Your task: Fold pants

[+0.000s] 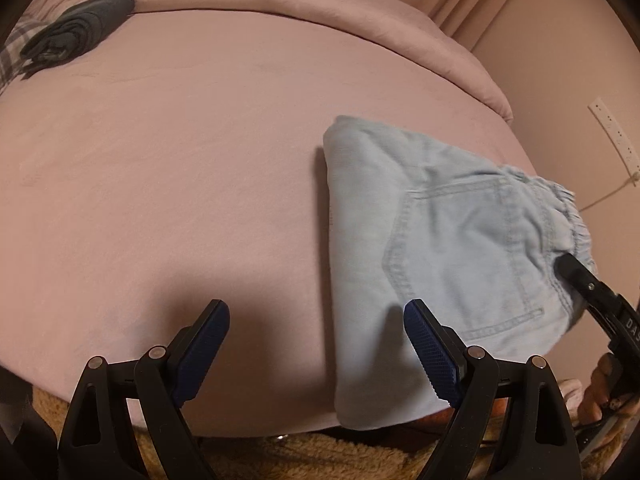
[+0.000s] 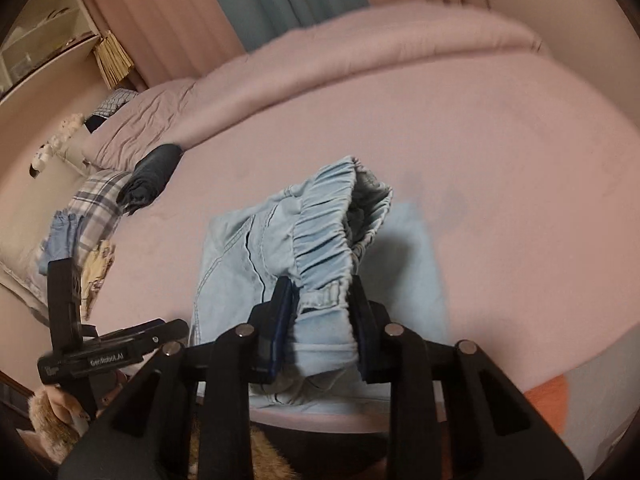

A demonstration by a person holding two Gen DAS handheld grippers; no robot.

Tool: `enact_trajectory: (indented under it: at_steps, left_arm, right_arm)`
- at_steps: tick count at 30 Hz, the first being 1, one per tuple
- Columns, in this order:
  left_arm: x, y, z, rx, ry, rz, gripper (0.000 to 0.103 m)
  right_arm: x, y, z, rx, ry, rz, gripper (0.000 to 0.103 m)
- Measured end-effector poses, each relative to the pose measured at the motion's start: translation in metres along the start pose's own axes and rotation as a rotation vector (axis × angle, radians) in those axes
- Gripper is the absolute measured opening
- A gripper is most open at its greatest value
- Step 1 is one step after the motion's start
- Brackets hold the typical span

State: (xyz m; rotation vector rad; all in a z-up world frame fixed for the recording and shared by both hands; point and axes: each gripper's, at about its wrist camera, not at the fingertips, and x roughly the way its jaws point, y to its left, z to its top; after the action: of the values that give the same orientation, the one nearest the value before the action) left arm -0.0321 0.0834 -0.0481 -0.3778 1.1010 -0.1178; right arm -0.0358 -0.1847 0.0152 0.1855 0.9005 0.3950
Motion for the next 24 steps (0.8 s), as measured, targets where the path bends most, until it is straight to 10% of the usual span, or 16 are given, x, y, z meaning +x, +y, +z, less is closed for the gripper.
enact_trajectory:
  at_steps: [8, 24]
  left_arm:
    - [0.024, -0.016, 0.006, 0.038, 0.053, 0.024, 0.089]
    - [0.051, -0.020, 0.045, 0.054, 0.034, 0.076, 0.088]
  right_arm:
    - [0.056, -0.062, -0.031, 0.086, 0.188, -0.183, 0.035]
    - [0.056, -0.077, -0.032, 0.100, 0.186, -0.197, 0.049]
